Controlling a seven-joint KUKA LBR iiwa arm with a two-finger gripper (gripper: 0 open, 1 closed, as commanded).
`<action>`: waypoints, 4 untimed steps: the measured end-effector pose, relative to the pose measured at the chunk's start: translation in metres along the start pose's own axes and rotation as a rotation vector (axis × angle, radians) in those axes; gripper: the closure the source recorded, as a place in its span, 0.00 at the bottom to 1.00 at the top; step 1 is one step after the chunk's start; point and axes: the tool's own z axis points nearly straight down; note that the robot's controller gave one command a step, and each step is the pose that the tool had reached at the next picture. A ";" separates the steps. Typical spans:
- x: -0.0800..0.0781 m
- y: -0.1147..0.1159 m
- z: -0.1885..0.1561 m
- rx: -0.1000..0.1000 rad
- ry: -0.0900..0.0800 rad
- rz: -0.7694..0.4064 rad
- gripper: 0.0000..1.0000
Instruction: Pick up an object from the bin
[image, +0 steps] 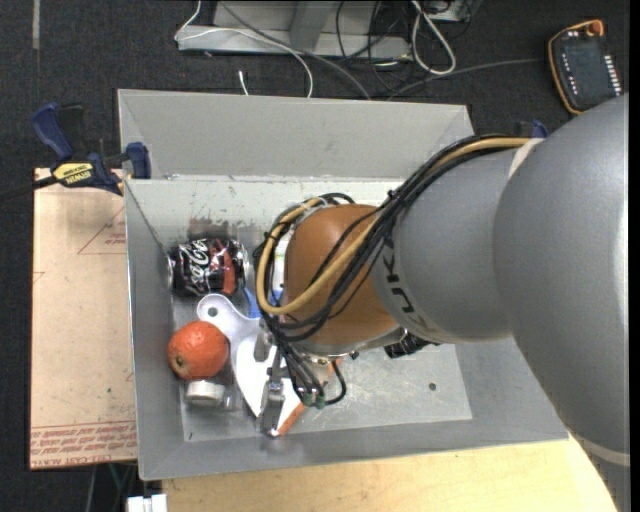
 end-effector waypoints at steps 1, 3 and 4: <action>-0.010 -0.002 0.064 0.002 0.010 -0.079 0.00; -0.008 -0.001 0.067 0.002 0.012 -0.022 1.00; -0.009 -0.002 0.066 0.003 0.014 -0.048 1.00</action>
Offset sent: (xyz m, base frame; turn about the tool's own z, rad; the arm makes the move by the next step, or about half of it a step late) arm 0.0070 0.0085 -0.0728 0.6558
